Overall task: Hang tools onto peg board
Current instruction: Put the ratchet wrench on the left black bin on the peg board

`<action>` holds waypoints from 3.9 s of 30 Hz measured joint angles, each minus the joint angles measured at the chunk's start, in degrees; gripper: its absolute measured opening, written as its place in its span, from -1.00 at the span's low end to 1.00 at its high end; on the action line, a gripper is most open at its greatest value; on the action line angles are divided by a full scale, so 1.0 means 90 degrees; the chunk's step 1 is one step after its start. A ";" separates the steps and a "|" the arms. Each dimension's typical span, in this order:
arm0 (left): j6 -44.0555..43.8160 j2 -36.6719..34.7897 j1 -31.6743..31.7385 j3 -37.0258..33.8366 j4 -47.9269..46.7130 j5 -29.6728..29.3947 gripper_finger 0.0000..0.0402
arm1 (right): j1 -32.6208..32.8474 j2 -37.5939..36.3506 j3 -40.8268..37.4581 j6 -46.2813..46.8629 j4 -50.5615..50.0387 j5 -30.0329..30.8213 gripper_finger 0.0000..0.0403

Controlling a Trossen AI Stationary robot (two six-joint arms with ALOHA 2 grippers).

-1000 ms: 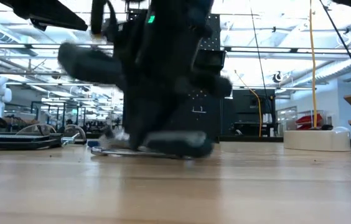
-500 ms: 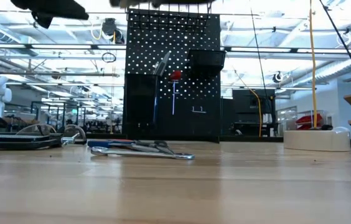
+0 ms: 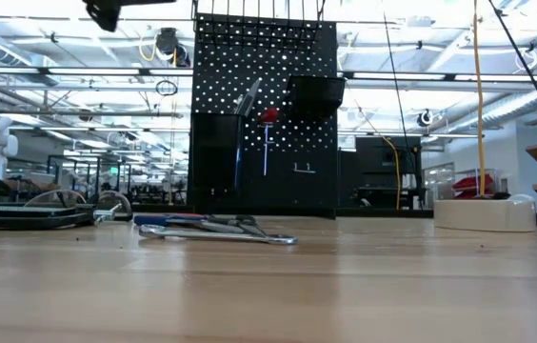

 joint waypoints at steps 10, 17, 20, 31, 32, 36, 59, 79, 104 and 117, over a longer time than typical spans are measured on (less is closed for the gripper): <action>-0.0804 0.0366 0.1057 0.0002 0.0953 0.1373 -0.02 | 0.0097 -0.2468 -0.2804 -0.0346 0.0669 0.0589 -0.83; -0.0075 0.0867 0.1494 0.0002 0.2362 0.2998 0.31 | 0.0051 -0.4452 -0.6392 -0.2625 0.5537 0.0328 -0.83; -0.0002 0.1204 0.1649 0.0002 0.2774 0.3004 0.32 | -0.0149 -0.5150 -0.7934 -0.3694 0.7898 -0.0175 -0.83; -0.0135 0.2027 0.2494 0.0002 0.3662 0.3481 0.31 | -0.2385 -0.5759 -1.1162 -0.6359 1.4589 -0.4300 -0.83; -0.0132 0.2042 0.2584 0.0002 0.3701 0.3550 0.31 | -0.2624 -0.5716 -1.1199 -0.6402 1.4604 -0.4602 -0.83; -0.0010 0.2054 0.3027 0.0002 0.3721 0.3717 0.31 | -0.3463 -0.5524 -1.1196 -0.6761 1.4853 -0.5819 -0.83; -0.0164 0.2069 0.4532 0.0128 0.4198 0.5945 0.31 | -0.4680 -0.3268 -1.0736 -0.7895 1.8521 -0.7817 -0.83; -0.0519 0.2221 0.4594 0.0422 0.4063 0.6173 0.31 | -0.5123 -0.1171 -0.9281 -0.7200 1.9626 -0.8788 -0.84; -0.0338 0.2221 0.4645 0.0420 0.3835 0.6321 -0.22 | -0.5185 -0.0814 -0.8906 -0.7112 1.9246 -0.8835 -0.84; 0.0342 0.2221 0.4640 0.0413 0.3758 0.6355 -0.99 | -0.5199 -0.0826 -0.8906 -0.7112 1.9063 -0.8709 -0.84</action>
